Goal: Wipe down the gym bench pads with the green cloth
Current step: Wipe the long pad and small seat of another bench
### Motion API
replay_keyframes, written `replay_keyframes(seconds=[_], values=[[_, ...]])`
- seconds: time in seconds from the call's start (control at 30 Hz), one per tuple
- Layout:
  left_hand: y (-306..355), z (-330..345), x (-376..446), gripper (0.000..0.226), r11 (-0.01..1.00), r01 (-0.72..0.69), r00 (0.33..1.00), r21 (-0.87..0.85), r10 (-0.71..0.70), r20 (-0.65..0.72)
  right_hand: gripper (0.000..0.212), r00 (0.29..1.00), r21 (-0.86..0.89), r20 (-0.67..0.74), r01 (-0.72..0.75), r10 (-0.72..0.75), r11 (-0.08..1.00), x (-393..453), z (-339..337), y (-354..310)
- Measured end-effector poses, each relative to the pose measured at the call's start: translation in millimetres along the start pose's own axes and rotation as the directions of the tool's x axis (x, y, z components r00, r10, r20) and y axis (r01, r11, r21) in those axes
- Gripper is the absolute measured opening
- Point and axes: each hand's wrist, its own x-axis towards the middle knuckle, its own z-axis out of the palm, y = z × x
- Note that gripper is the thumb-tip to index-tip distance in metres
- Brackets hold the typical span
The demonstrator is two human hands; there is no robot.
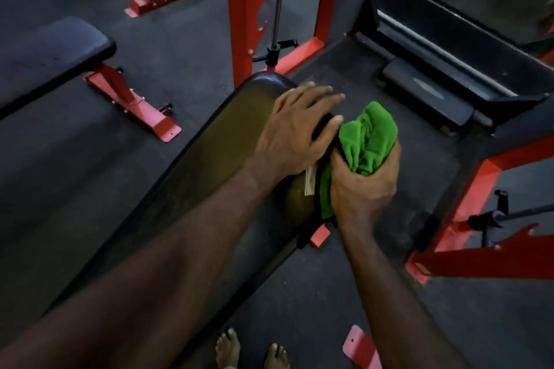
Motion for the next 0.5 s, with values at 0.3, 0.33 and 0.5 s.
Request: replay_keyframes(seconds=[0.3, 0.33, 0.5], values=[[-2, 11, -1, 0.048, 0.979, -0.151, 0.986, 0.134, 0.139, 0.096, 0.076, 0.944, 0.163, -0.191, -0.241, 0.27, 0.957, -50, 3, 8], [1, 12, -6, 0.05, 0.975, -0.185, 0.978, 0.126, 0.17, 0.122, 0.077, 0.933, 0.174, -0.219, -0.252, 0.287, 0.952, -60, 5, 9], [2, 13, -44, 0.071, 0.942, -0.325, 0.929, 0.086, 0.301, 0.217, 0.074, 0.887, 0.258, -0.271, -0.307, 0.374, 0.916, -116, 19, 16]])
